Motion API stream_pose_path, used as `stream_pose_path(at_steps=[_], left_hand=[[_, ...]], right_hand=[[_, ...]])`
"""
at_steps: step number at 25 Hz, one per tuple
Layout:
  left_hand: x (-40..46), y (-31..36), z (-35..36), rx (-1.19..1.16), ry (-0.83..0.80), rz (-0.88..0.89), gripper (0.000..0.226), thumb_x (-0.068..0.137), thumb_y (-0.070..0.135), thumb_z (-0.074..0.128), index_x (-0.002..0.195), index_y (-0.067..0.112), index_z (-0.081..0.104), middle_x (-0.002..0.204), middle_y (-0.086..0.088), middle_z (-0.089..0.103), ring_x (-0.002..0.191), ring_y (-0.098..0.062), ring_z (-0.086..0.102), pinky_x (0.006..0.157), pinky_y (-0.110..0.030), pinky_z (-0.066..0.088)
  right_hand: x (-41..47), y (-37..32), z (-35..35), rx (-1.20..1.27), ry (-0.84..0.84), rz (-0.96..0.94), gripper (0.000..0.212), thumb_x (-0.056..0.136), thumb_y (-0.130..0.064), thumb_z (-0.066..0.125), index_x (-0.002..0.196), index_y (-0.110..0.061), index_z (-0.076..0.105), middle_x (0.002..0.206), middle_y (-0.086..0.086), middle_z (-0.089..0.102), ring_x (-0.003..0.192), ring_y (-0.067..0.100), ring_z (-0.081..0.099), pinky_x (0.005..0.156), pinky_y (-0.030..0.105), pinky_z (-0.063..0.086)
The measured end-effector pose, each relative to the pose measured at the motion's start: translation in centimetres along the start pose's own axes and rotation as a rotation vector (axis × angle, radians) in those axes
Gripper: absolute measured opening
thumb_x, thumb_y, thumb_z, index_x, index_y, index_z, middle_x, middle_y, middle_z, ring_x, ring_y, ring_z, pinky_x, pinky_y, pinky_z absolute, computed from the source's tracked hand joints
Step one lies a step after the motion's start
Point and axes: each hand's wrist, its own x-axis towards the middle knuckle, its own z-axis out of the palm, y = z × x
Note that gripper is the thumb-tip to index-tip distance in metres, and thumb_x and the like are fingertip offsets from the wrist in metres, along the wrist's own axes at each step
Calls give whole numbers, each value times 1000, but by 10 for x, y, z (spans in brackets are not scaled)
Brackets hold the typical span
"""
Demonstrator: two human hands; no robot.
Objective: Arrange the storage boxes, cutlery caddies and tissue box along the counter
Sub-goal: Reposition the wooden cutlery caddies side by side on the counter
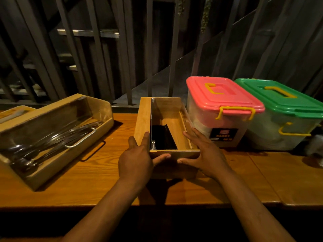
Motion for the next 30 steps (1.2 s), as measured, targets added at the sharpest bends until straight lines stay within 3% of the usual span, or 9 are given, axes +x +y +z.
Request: stream_pose_path(at_steps=[6,13,20,24,27,30], left_hand=[[42,2,16,-25,-15,7,113,56,95,17,152,34,17,135,-15,45,90,-27,64,54,-28,40],[82,-1,26,-43,-55,52,106,66,88,37,153,32,17,132,-17,45,98,-30,62,67,-34,52],[97,-2,30,-50,-65,46,104,67,87,42,153,31,17,127,-16,46,93,-31,61,62,-33,45],[96,1,25,-46,-105,30,101,71,83,46,152,29,18,132,-18,43,104,-33,58,67,-35,46],[77,-5,12,-38,-61,103,81,83,63,58,149,30,25,138,-15,41,121,-34,47,81,-40,48],[33,-30,-5,-118,34,180,58,88,50,60,140,34,44,138,-5,49,122,-26,49,83,-36,48]], right_hand=[[31,-4,1,-385,147,-69,83,75,-74,58,147,-39,36,157,-7,36,148,24,20,116,49,18],[63,-5,12,-548,140,-45,83,82,-75,46,150,-31,29,159,-2,34,151,32,10,118,61,6],[70,-4,14,-494,131,-23,82,84,-73,46,152,-31,24,161,-2,28,149,31,20,116,63,10],[68,-9,14,-500,113,-3,82,85,-71,47,152,-29,22,161,0,28,147,31,25,115,64,14],[68,-18,13,-503,61,39,83,85,-64,54,151,-25,23,160,4,28,146,33,25,115,65,17],[57,-34,17,-394,113,36,74,86,-54,61,148,-28,32,157,5,32,146,30,25,116,62,16]])
